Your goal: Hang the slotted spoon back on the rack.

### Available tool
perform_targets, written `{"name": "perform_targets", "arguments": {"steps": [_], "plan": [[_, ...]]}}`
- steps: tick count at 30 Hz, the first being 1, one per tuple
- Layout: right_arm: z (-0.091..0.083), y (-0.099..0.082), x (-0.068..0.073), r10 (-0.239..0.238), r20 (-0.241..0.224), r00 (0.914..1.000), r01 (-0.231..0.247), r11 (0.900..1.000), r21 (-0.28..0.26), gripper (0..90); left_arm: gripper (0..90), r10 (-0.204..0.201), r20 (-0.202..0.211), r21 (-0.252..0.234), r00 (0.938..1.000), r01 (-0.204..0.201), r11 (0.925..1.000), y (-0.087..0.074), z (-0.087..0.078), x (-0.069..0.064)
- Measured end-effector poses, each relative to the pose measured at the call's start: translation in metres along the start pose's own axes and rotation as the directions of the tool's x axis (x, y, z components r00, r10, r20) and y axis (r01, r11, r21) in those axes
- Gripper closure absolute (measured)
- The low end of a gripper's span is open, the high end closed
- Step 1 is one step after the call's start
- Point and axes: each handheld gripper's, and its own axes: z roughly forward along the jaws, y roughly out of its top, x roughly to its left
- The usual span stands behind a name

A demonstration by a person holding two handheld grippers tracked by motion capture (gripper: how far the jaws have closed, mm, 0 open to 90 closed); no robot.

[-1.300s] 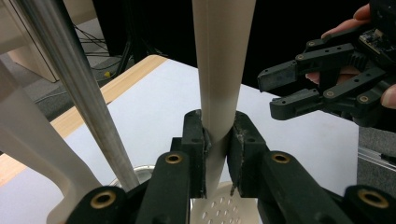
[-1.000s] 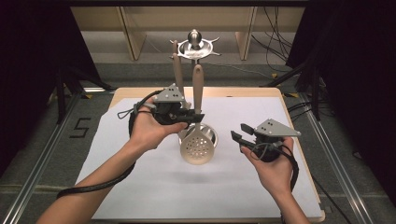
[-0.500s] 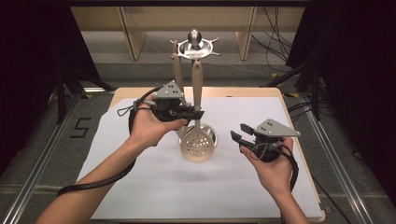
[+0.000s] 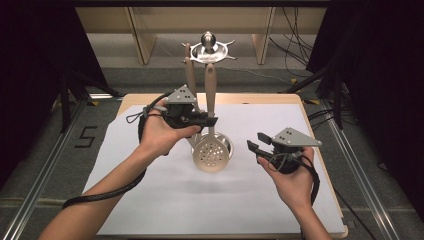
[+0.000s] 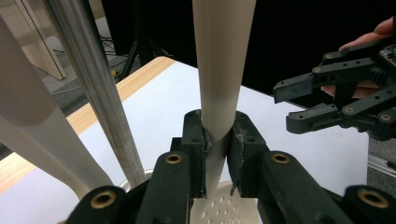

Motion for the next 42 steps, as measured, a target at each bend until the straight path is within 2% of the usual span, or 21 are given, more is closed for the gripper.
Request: {"name": "perform_targets", "arguments": {"steps": [3, 4, 5, 6, 7, 9, 10, 11, 14, 15, 17, 18, 19, 20, 21, 22, 27, 37, 38, 39, 42], "plan": [[0.000, 0.000, 0.000, -0.002, 0.001, 1.0000, 0.002, 1.0000, -0.002, 56.9, 77.6, 0.021, -0.008, 0.001, 0.9997, -0.021, 0.9998, 0.000, 0.000, 0.002], [0.000, 0.000, 0.000, 0.002, 0.000, 1.0000, -0.002, 1.0000, 0.000, 56.8, 77.6, -0.021, -0.002, 0.005, 0.9998, 0.021, 0.9998, 0.000, 0.000, 0.000], [0.000, 0.000, 0.000, 0.003, 0.001, 1.0000, -0.003, 1.0000, 0.001, 56.8, 77.6, -0.029, -0.001, -0.004, 0.9996, 0.029, 0.9996, -0.001, 0.001, 0.000], [0.000, 0.000, 0.000, 0.001, 0.001, 1.0000, -0.001, 1.0000, -0.001, 56.8, 77.6, -0.081, -0.011, 0.003, 0.9967, 0.081, 0.9967, -0.001, 0.000, -0.004], [0.000, 0.000, 0.000, 0.003, 0.000, 1.0000, -0.003, 1.0000, 0.000, 56.9, 77.6, -0.081, -0.011, 0.003, 0.9967, 0.081, 0.9967, -0.001, 0.000, -0.004], [0.000, 0.000, 0.000, -0.004, 0.001, 1.0000, 0.004, 1.0000, -0.002, 56.9, 77.6, 0.008, -0.008, 0.000, 0.9999, -0.008, 1.0000, 0.001, 0.001, 0.004], [0.000, 0.000, -0.001, -0.013, -0.001, 0.9999, 0.013, 0.9999, -0.003, 56.9, 77.6, 0.008, -0.008, 0.000, 0.9999, -0.008, 1.0000, 0.001, 0.001, 0.004], [0.000, 0.000, -0.001, -0.004, -0.006, 1.0000, 0.004, 1.0000, -0.001, 56.9, 77.6, -0.047, -0.009, 0.003, 0.9989, 0.047, 0.9989, 0.000, 0.001, 0.001], [0.000, 0.000, -0.001, -0.011, -0.001, 0.9999, 0.011, 0.9999, -0.003, 56.9, 77.6, -0.090, -0.013, 0.003, 0.9959, 0.090, 0.9959, 0.000, 0.002, -0.001], [0.001, 0.000, 0.000, 0.006, 0.004, 1.0000, -0.006, 0.9999, -0.009, 56.9, 77.6, -0.005, -0.011, -0.002, 0.9999, 0.005, 1.0000, 0.002, 0.003, 0.005], [0.001, -0.001, 0.000, 0.005, 0.005, 1.0000, -0.005, 0.9999, -0.012, 56.8, 77.6, 0.028, -0.017, -0.002, 0.9995, -0.028, 0.9996, 0.002, 0.003, 0.008], [0.001, 0.000, 0.000, -0.001, -0.003, 1.0000, 0.001, 1.0000, -0.005, 56.9, 77.6, 0.018, -0.018, -0.001, 0.9997, -0.018, 0.9998, 0.002, 0.003, 0.008], [0.001, 0.000, -0.001, -0.003, -0.008, 1.0000, 0.003, 1.0000, 0.003, 56.9, 77.6, -0.059, -0.018, -0.002, 0.9981, 0.059, 0.9983, 0.001, 0.003, 0.003], [0.001, 0.000, -0.001, -0.003, -0.008, 1.0000, 0.003, 1.0000, 0.003, 56.9, 77.6, -0.099, -0.018, 0.002, 0.9950, 0.099, 0.9951, 0.000, 0.004, 0.001], [0.001, 0.000, 0.000, -0.004, -0.008, 1.0000, 0.004, 1.0000, 0.003, 56.9, 77.6, -0.008, -0.020, -0.001, 0.9998, 0.008, 1.0000, 0.002, 0.004, 0.008], [0.001, 0.000, -0.001, -0.014, -0.002, 0.9999, 0.014, 0.9999, 0.001, 56.9, 77.6, -0.050, -0.020, -0.006, 0.9986, 0.050, 0.9988, 0.001, 0.005, 0.005], [0.001, 0.000, 0.001, 0.010, -0.009, 0.9999, -0.010, 0.9999, 0.010, 56.9, 77.6, -0.074, -0.026, -0.006, 0.9969, 0.074, 0.9973, 0.000, 0.007, 0.007], [0.002, 0.000, 0.000, 0.000, -0.013, 0.9999, 0.000, 1.0000, 0.000, 56.7, 77.5, 0.017, -0.035, 0.003, 0.9992, -0.017, 0.9998, 0.002, 0.011, 0.014], [0.002, 0.000, 0.000, -0.004, -0.008, 1.0000, 0.004, 1.0000, -0.002, 56.7, 77.5, 0.013, -0.032, 0.003, 0.9994, -0.013, 0.9999, 0.001, 0.012, 0.014], [0.002, 0.000, 0.000, 0.004, -0.006, 1.0000, -0.004, 1.0000, 0.001, 56.7, 77.5, -0.080, -0.024, -0.001, 0.9965, 0.080, 0.9968, -0.001, 0.013, 0.008], [0.003, -0.001, 0.000, -0.007, 0.006, 1.0000, 0.007, 0.9998, -0.018, 56.7, 77.4, -0.044, -0.036, -0.005, 0.9984, 0.044, 0.9990, -0.001, 0.013, 0.010]]}}
